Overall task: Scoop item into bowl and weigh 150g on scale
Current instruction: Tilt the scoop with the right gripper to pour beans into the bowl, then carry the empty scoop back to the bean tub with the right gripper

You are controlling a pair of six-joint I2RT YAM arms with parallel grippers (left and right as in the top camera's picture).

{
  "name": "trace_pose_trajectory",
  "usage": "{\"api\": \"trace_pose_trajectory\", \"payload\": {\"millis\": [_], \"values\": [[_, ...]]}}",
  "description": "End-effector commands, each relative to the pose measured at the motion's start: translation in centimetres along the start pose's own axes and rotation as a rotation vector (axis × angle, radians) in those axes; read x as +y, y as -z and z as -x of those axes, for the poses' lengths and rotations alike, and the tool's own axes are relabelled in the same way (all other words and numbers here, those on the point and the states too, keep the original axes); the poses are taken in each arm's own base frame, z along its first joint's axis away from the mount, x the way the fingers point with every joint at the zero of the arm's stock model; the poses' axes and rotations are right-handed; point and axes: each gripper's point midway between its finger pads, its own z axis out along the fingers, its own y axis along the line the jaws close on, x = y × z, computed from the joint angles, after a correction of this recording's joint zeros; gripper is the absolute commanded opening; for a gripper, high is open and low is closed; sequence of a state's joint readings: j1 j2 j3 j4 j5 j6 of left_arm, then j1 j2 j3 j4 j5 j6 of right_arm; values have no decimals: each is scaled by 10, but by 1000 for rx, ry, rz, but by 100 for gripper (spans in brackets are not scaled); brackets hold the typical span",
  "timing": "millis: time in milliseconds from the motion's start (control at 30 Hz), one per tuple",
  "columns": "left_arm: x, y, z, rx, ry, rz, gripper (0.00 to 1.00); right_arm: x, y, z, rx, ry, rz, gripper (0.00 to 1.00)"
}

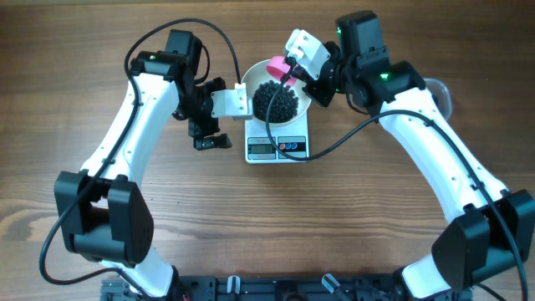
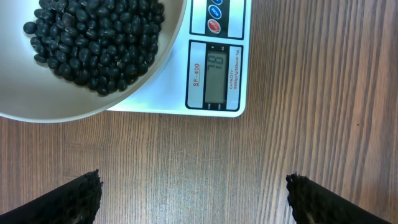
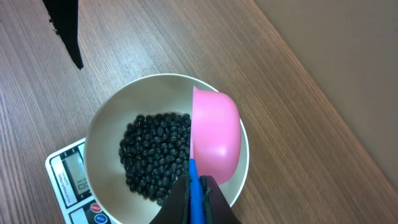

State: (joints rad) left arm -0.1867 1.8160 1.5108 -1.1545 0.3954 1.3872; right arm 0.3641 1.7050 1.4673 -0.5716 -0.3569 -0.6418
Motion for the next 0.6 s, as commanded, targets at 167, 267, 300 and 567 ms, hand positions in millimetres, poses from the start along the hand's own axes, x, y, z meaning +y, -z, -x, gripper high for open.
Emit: {"api": "trace_pose_trajectory", "payload": {"millis": [167,267,300,567], "values": [[-2,-2,1,-23,-10,-14,100,6,0,4,-19,13,31,4],[-2,-2,1,-24,-10,-14,100,35,5,23,-136,59,193,4],[-2,-2,1,-23,-10,-14,100,30,3,20,-119,62,165,4],[-2,-2,1,-23,-10,-14,100,9,-2,-1,-2,44,47,4]]}}
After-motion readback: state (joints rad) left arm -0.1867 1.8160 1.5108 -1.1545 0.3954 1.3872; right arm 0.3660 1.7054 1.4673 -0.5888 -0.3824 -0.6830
